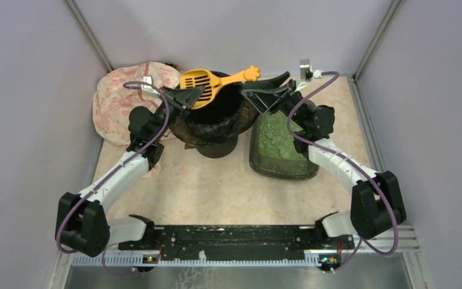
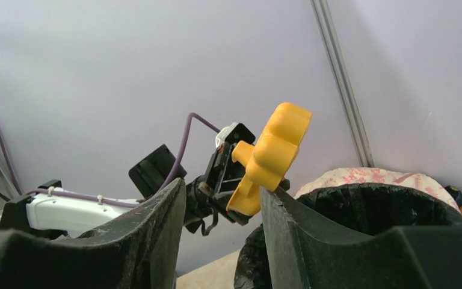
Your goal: Clean the litter box
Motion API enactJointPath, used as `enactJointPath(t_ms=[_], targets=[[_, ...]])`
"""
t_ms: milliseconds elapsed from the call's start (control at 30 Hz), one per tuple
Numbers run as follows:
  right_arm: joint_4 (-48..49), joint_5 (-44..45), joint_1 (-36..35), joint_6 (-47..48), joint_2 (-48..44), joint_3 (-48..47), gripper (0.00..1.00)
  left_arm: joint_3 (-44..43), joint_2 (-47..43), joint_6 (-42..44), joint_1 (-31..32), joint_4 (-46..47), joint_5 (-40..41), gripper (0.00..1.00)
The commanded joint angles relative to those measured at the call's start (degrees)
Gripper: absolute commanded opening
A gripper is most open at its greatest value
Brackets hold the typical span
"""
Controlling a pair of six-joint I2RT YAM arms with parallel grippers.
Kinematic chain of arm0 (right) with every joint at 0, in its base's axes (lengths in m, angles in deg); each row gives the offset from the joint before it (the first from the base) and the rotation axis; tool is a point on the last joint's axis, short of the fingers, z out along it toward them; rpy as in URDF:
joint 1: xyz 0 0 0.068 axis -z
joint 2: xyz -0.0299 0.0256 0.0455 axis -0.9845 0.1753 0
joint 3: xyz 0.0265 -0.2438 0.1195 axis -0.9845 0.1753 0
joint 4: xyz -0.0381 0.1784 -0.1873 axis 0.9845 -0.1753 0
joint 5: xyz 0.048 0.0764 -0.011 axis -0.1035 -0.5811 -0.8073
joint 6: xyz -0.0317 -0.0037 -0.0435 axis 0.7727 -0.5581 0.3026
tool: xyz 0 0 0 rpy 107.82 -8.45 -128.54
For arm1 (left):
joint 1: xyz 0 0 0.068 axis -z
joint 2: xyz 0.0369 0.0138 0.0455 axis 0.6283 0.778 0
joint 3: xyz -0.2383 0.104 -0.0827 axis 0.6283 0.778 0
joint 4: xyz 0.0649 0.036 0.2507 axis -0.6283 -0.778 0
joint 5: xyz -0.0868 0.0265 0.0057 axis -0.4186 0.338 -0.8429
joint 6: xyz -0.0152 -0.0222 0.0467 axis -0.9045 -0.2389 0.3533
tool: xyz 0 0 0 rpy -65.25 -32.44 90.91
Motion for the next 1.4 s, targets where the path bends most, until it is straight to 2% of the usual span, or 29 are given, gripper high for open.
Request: enactJointPath(t_ms=[0,167,433,600,933,1167,1367], targets=[[2.0,-0.1,-0.4,0.3,0.8,-5.9,0.49,1.1,-3.3,3.3,1.0,-1.8,0.0,0.00],[-1.7,0.2,-0.4,2.9,0.8,-8.2,0.54,1.8,-3.7,3.1,1.3,-1.9,-0.8,0.00],[-5.5,0.9,-0.3,5.9,0.8,-6.1,0.80,1.4,-4.9,3.7,1.4,-2.2,-0.8,0.00],[-4.7,0.7,-0.4,5.2,1.5,-6.3,0.84,1.8,-5.4,3.8,1.4,-2.2,-0.7,0.00],[-3.5,-0.1,-0.4,2.3,3.4,-7.0,0.61,1.9,-4.7,2.9,1.4,-1.8,-2.2,0.00],[-1.6,-0.2,-0.4,0.0,4.7,-8.4,0.38,2.3,-4.8,2.3,1.6,-1.8,-3.0,0.00],[-1.3,-0.8,-0.4,-0.3,5.2,-9.0,0.32,2.2,-4.9,2.7,1.7,-3.0,-2.7,0.00]])
